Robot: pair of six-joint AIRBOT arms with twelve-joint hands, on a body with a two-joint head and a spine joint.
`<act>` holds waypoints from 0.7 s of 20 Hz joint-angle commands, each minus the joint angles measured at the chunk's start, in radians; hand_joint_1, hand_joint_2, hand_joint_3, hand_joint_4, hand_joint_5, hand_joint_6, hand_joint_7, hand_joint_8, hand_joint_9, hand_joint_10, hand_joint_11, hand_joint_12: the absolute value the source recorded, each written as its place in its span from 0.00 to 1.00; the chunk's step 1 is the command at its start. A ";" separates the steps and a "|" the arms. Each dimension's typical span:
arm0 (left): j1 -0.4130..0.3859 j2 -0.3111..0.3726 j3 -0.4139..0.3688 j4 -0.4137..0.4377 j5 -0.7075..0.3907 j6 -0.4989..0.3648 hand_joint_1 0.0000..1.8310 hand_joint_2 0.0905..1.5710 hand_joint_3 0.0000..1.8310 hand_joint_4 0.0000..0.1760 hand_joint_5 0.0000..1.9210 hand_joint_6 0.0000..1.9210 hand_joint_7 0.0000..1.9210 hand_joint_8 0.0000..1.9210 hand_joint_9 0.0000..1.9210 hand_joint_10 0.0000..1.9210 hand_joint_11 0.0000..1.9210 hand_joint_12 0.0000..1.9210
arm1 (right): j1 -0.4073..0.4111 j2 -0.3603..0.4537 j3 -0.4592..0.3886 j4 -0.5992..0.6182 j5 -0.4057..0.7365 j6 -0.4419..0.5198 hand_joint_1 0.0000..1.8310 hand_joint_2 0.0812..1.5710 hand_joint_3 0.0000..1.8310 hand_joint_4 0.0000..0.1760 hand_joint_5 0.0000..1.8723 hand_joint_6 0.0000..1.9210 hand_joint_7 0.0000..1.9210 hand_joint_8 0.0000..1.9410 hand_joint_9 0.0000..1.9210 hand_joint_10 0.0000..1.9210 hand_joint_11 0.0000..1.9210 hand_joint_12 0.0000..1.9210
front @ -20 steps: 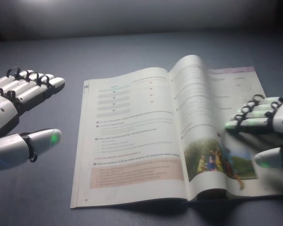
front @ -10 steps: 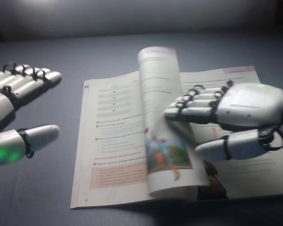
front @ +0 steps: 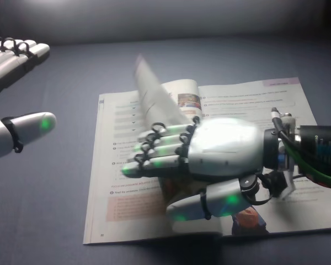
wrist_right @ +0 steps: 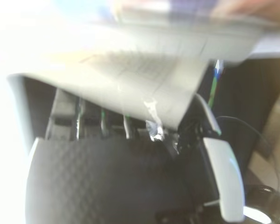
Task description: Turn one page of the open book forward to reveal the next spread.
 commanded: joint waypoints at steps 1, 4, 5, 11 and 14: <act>-0.005 0.017 0.009 -0.020 -0.118 -0.003 0.00 0.80 0.00 0.00 0.04 0.00 0.04 0.00 0.04 0.00 0.01 0.03 | 0.023 0.004 -0.015 0.039 0.149 0.005 0.00 0.88 0.00 0.00 0.12 0.00 0.13 0.01 0.13 0.01 0.09 0.03; 0.007 0.021 0.011 -0.040 -0.118 -0.003 0.00 0.80 0.00 0.00 0.05 0.00 0.04 0.00 0.04 0.00 0.00 0.02 | 0.081 0.004 -0.042 0.036 0.232 0.005 0.00 0.88 0.00 0.00 0.16 0.01 0.16 0.01 0.14 0.01 0.09 0.03; 0.010 0.019 0.012 -0.041 -0.117 -0.005 0.00 0.79 0.00 0.00 0.05 0.00 0.05 0.00 0.04 0.00 0.00 0.03 | 0.103 0.001 -0.046 0.036 0.261 0.005 0.04 0.87 0.00 0.00 0.16 0.00 0.17 0.00 0.14 0.00 0.09 0.03; -0.004 -0.004 0.022 -0.022 -0.093 -0.016 0.00 0.80 0.00 0.00 0.05 0.00 0.05 0.00 0.05 0.00 0.02 0.03 | 0.159 -0.021 -0.065 0.050 0.362 0.005 0.02 0.86 0.00 0.00 0.11 0.01 0.08 0.01 0.06 0.01 0.03 0.01; -0.007 -0.010 0.020 -0.017 -0.097 -0.022 0.00 0.78 0.00 0.00 0.05 0.00 0.05 0.00 0.07 0.01 0.09 0.06 | 0.150 0.047 -0.096 0.060 0.365 0.005 0.00 0.85 0.00 0.00 0.09 0.00 0.08 0.00 0.06 0.00 0.03 0.01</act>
